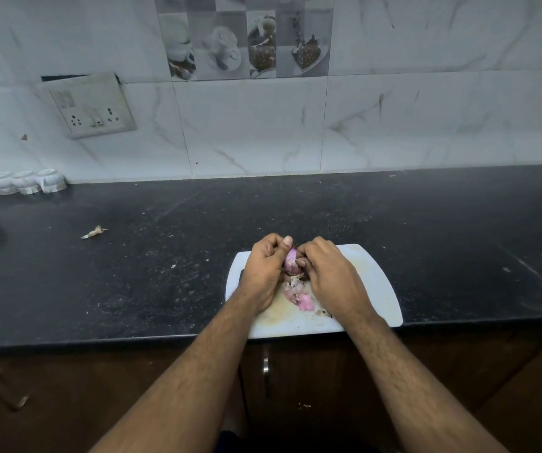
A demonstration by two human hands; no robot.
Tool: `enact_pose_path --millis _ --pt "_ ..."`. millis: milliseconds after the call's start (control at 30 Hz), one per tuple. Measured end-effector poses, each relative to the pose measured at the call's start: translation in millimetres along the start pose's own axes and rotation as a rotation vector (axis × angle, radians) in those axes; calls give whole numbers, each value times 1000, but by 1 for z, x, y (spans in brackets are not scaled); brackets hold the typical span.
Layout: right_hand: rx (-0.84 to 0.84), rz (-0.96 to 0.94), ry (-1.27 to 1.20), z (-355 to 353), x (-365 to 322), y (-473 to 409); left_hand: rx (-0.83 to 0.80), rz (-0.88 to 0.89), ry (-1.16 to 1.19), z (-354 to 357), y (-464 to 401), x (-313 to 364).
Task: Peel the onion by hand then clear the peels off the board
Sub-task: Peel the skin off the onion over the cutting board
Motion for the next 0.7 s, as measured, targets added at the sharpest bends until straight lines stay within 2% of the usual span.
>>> enact_pose_path --millis 300,567,700 --pt "-96 18 -77 5 2 1 201 -23 183 -11 -3 -3" --pt "-131 116 -53 10 11 0 329 -8 169 -18 -2 -1" --pt "-44 127 -81 6 10 1 273 -1 176 -14 -1 0"
Point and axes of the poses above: each hand's wrist, its own y-axis away from the middle knuckle, its own z-axis out of the palm, x = y × z, the point moved 5 cm from there along -y, towards the middle knuckle, and after that the axes turned 2 degrees about -y, right-handed, at the moved point
